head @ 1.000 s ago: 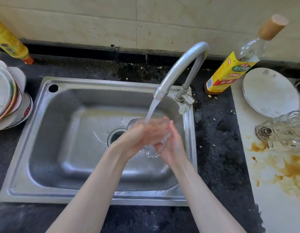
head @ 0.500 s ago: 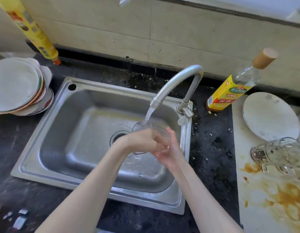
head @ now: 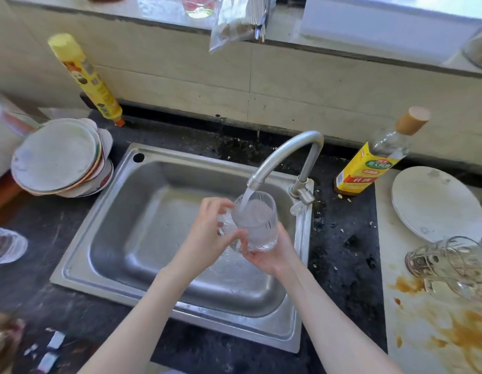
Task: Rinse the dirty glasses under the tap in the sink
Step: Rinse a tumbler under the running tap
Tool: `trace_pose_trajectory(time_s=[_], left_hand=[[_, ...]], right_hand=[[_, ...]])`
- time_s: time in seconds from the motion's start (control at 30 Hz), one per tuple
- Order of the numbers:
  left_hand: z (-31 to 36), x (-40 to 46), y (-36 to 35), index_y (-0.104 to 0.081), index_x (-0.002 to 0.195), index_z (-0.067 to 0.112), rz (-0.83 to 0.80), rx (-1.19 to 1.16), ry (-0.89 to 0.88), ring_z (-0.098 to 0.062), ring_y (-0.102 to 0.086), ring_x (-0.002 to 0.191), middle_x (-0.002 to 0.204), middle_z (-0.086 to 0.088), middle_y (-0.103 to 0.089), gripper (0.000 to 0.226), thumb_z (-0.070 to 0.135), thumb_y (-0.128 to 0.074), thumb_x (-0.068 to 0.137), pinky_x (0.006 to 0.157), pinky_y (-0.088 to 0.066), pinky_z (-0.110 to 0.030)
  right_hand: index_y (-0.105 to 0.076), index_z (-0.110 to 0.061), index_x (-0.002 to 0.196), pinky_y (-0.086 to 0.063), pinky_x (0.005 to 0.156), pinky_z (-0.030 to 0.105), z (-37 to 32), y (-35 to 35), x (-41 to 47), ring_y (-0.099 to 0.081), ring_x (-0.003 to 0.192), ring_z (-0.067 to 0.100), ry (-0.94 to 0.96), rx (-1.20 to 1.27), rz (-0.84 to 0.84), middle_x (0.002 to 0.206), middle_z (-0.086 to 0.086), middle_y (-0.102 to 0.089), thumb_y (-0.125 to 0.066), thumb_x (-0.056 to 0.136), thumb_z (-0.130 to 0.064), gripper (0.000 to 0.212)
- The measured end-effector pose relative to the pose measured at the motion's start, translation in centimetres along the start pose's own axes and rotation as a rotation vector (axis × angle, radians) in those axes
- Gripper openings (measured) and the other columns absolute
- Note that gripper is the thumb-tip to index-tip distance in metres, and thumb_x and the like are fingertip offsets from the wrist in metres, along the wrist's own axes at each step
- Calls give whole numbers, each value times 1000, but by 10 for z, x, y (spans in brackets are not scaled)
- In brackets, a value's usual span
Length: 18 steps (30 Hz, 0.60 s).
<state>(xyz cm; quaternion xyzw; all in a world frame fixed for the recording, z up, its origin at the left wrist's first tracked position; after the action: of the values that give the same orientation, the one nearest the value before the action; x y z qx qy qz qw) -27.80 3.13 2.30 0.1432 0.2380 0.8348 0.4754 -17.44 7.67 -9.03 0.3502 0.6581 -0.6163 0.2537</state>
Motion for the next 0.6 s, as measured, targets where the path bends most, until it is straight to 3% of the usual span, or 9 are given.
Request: trace_pose_trajectory(time_s=[0.03, 0.1, 0.17, 0.23, 0.33, 0.4, 0.5, 0.6], left_hand=[[-8, -2, 0, -48, 106, 17, -5, -89, 164, -4, -53, 88, 101, 7, -49, 42, 20, -76, 75, 76, -46, -14], [-21, -7, -6, -50, 102, 14, -75, -143, 394, -10, -59, 81, 90, 8, -58, 30, 25, -69, 82, 72, -47, -16], [-21, -12, -17, -61, 94, 13, -212, -187, 476, -14, -62, 86, 87, 6, -63, 19, 31, -57, 91, 77, -49, -22], [-21, -17, -28, -63, 91, 11, -297, -294, 508, -15, -60, 96, 92, 3, -64, 26, 29, -45, 97, 88, -49, -29], [-26, -21, -38, -57, 96, 5, -270, -523, 581, -13, -57, 97, 96, -3, -60, 26, 24, -40, 99, 96, -47, -32], [-31, -24, -44, -55, 98, 1, -217, -712, 655, -17, -60, 99, 98, -8, -60, 25, 21, -41, 99, 94, -49, -30], [-37, -28, -49, -57, 83, 10, -182, -681, 664, -15, -59, 91, 86, -3, -59, 23, 18, -42, 99, 96, -48, -31], [-48, -30, -49, -52, 72, 18, -200, -455, 608, -14, -51, 83, 76, 2, -54, 28, 19, -43, 99, 99, -43, -40]], right_hand=[[-66, -9, 97, -52, 49, 25, -1, -6, -2, -62, 66, 22, 14, -20, -28, 83, 11, -68, -52, 88, -37, 32], [-66, -8, 89, -51, 49, 23, -3, -15, -5, -61, 66, 20, 49, -61, -58, 79, 10, -67, -50, 89, -34, 30], [-62, -9, 81, -50, 47, 22, -8, -20, -4, -61, 57, 19, 82, -84, -53, 68, 7, -64, -47, 91, -32, 29], [-58, -9, 81, -49, 46, 23, -10, -23, -4, -59, 53, 20, 92, -71, -66, 64, 7, -61, -45, 93, -31, 28], [-58, -8, 81, -48, 44, 24, -11, -22, 1, -60, 54, 20, 68, -37, -92, 65, 8, -60, -40, 97, -37, 37], [-59, -8, 85, -51, 48, 25, -11, -15, 4, -64, 58, 21, 52, -98, -63, 68, 9, -65, -32, 100, -41, 45], [-58, -11, 97, -50, 69, 31, -25, 5, 5, -63, 80, 23, 103, -196, 119, 91, 10, -64, -33, 99, -30, 32], [-43, -4, 132, -37, 100, 38, -58, 30, -4, -46, 126, 27, 271, -27, 318, 134, 11, -49, -31, 101, -15, 35]])
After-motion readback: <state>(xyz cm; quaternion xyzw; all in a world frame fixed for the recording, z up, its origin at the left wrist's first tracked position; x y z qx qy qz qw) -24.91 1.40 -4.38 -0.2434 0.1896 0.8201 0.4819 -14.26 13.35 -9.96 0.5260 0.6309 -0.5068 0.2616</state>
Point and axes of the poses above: each hand's wrist, its own x-axis towards the middle knuckle, its own y-axis out of the back of the hand, z = x × y, the point moved 8 cm from there along x, towards the middle knuckle
